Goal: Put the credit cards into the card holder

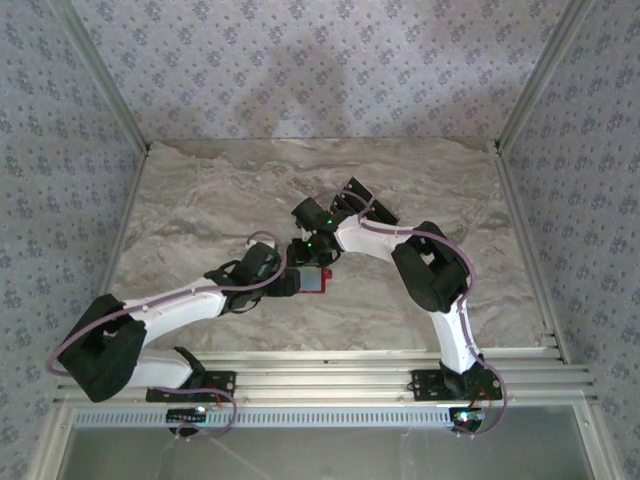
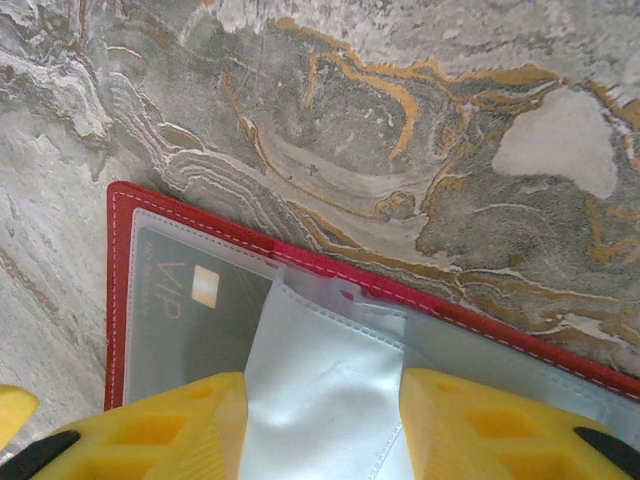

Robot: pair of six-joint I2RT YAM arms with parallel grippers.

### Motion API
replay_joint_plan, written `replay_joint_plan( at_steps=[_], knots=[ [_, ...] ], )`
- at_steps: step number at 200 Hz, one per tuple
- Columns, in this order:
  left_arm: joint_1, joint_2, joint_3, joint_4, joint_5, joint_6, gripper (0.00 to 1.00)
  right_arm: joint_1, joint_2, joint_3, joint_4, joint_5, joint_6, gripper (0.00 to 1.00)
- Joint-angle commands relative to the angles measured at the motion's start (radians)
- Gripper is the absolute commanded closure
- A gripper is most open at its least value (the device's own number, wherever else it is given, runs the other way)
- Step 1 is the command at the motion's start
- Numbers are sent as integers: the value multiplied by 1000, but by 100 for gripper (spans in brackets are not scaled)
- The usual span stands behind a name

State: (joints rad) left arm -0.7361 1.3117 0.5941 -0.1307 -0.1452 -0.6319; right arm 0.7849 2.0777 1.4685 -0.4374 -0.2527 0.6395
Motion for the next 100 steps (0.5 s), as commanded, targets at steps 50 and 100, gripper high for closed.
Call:
replay_joint_plan(
  at_steps=[50,100],
  knots=[
    [-21,105,73,-22,-73,57,2,-7,33,-15,-13,-20,11,53],
    [-21,142,66,-48,-126,43,3,-14,15,-17,-11,-32,14,53]
  ],
)
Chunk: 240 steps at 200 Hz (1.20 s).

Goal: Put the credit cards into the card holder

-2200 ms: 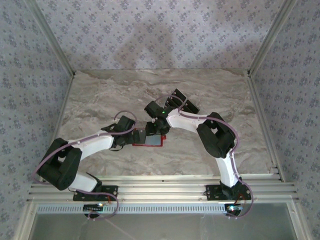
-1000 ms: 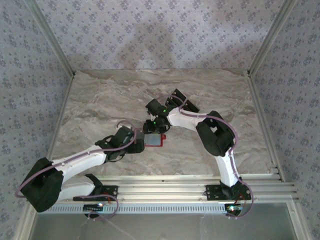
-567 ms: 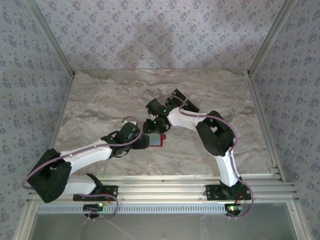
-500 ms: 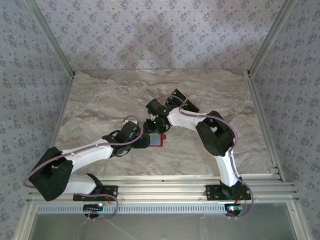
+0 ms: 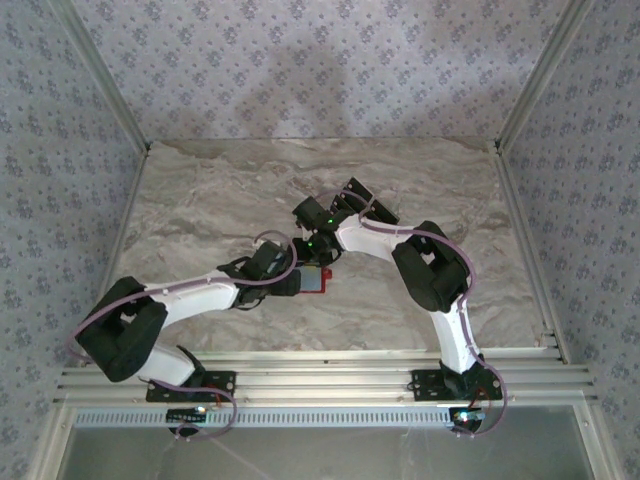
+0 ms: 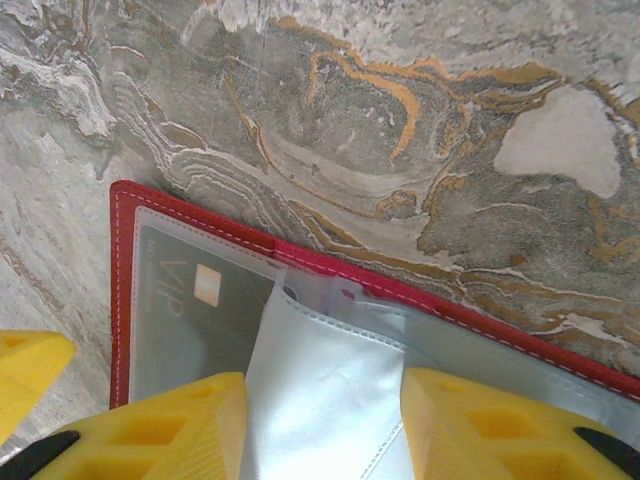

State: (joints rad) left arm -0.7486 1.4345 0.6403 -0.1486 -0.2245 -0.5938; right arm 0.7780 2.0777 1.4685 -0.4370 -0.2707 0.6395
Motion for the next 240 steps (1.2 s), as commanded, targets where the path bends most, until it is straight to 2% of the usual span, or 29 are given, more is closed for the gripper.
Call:
replay_joint_plan(
  at_steps=[1,114,240],
  knots=[
    [-9,19,20,-31,-47,5,3,-8,14,-17,-11,-14,14,53],
    [-8,49,9,-16,-52,-12,3,-13,-164,-147,58,2,90,52],
    [-8,47,6,-9,-49,-14,3,3,-112,-218,177,-38,212,52]
  ],
)
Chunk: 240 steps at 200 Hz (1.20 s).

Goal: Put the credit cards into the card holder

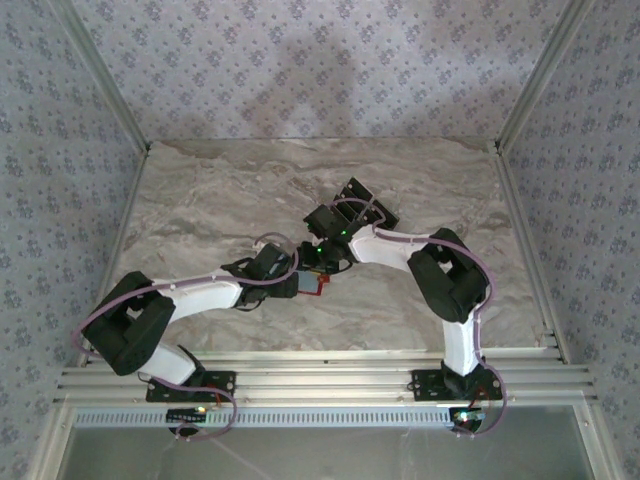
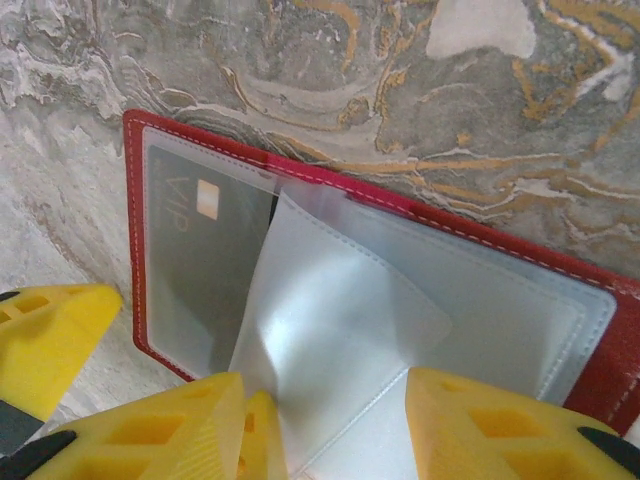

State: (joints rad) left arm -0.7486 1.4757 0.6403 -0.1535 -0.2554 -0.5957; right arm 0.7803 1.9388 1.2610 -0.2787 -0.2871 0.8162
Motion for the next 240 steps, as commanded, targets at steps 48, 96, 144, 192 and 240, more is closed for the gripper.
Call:
replay_joint_plan(
  at_steps=[48,96,144,192,240],
  knots=[
    [-8,5,8,-5,-18,-11,3,-7,25,-40,32,-30,60,52],
    [-8,8,11,-6,-18,-11,3,-10,-13,-101,44,-21,76,52],
    [-8,3,12,-11,-18,-13,4,-9,-13,-107,42,-26,83,52],
    [-8,8,13,-11,-18,-13,3,-10,-26,-129,41,-36,86,51],
    [-6,9,13,-8,-17,-13,3,-13,-47,-163,54,-33,97,51]
  ],
)
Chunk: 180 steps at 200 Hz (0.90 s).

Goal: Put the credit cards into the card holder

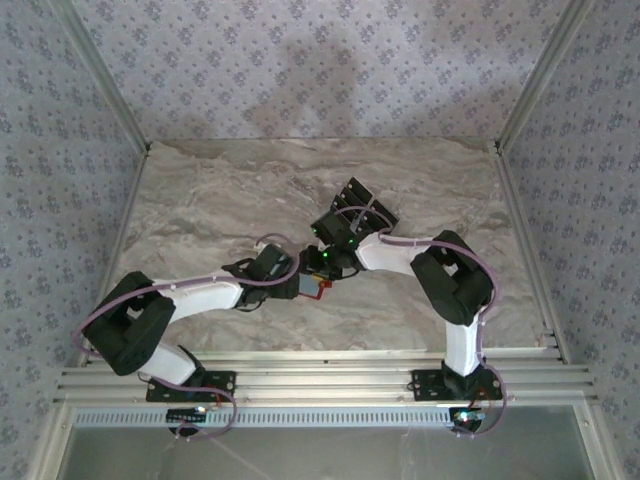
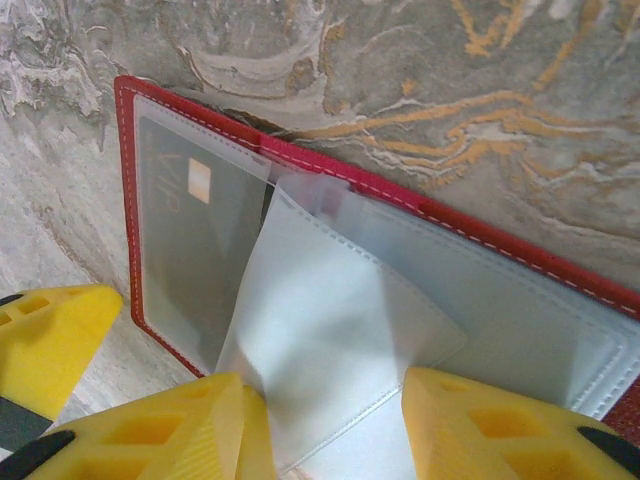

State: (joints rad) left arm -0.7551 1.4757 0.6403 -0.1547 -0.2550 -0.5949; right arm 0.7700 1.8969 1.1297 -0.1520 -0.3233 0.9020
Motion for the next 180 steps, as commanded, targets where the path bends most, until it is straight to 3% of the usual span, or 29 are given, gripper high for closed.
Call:
replay_joint_plan(
  at_steps=[1,61,107,136,180],
  knots=[
    [0,9,13,-8,-16,-14,3,-3,-3,-31,-72,3,12,52],
    [0,-12,11,1,12,-12,4,-26,48,-25,2,-40,52,51],
    [7,-158,15,-50,-14,-13,1,-45,54,-12,23,-61,50,50],
    [90,-213,4,-99,-14,-43,1,-50,69,16,13,-74,38,51],
    [216,-166,4,-152,6,-32,1,-50,89,54,-3,-92,22,51]
  ],
)
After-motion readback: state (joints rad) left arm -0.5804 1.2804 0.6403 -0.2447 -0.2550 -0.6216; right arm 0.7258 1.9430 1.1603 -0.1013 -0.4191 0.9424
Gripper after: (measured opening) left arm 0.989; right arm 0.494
